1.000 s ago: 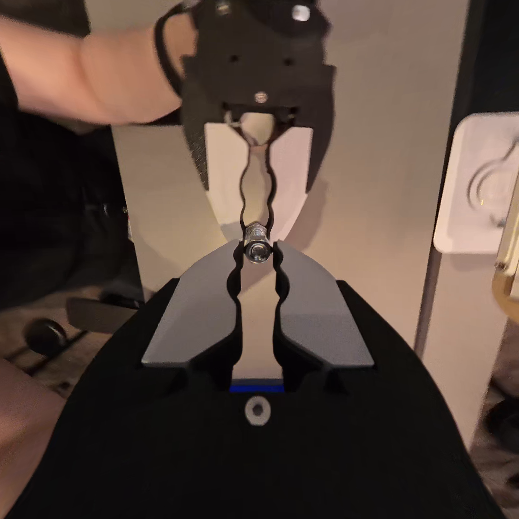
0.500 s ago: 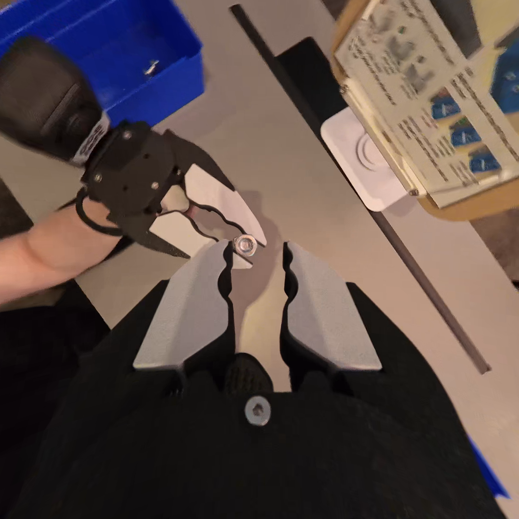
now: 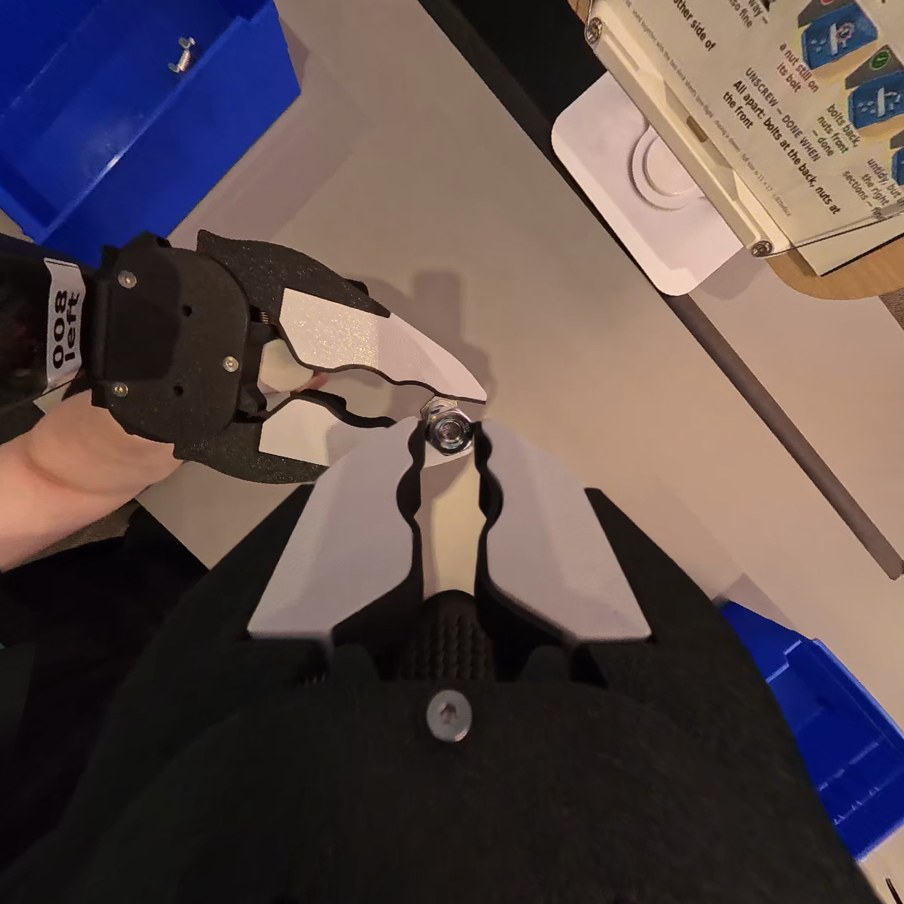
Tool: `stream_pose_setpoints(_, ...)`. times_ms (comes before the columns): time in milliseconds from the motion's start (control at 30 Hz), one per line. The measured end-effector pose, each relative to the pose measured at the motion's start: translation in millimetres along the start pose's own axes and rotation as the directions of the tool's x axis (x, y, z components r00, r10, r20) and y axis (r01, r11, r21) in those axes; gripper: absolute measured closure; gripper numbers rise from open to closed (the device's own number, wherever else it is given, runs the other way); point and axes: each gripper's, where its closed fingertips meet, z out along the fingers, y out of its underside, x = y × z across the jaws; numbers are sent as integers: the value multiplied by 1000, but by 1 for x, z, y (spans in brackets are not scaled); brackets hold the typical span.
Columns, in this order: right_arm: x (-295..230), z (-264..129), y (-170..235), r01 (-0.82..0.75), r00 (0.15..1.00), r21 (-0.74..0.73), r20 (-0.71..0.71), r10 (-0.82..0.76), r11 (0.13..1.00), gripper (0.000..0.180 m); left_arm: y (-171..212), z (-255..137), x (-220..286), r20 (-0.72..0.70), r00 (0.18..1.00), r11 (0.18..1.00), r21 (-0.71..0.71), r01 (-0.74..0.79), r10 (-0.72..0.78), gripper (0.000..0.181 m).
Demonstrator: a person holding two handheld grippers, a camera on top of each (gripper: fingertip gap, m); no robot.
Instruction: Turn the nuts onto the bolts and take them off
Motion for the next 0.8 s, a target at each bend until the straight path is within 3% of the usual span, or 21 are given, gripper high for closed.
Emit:
stream_pose_setpoints(133,-2,-1,2,45,999,-15,23,-44,999,162,0,-1,5,-51,999,1000,0,10,-10,163)
stream_pose_setpoints(267,-13,-4,10,252,961,-52,128,-244,966,162,1,-12,24,-264,963,998,-31,54,-60,162)
stream_pose_setpoints(333,-25,-9,17,394,899,-26,220,-379,919,162,0,-25,43,-444,887,992,-54,116,-128,162)
stream_pose_setpoints(400,-41,-15,28,563,779,38,308,-546,826,162,0,-42,63,-611,773,985,-88,148,-171,162)
stream_pose_setpoints(500,-60,-20,39,681,640,143,358,-680,718,162,2,-57,81,-719,678,989,-100,113,-151,162)
stream_pose_setpoints(633,-67,-17,49,754,558,180,333,-760,632,163,11,-56,85,-718,689,994,-104,34,-98,162)
stream_pose_setpoints(800,-57,-14,47,726,616,138,306,-726,674,162,10,-47,77,-659,746,994,-98,39,-94,162)
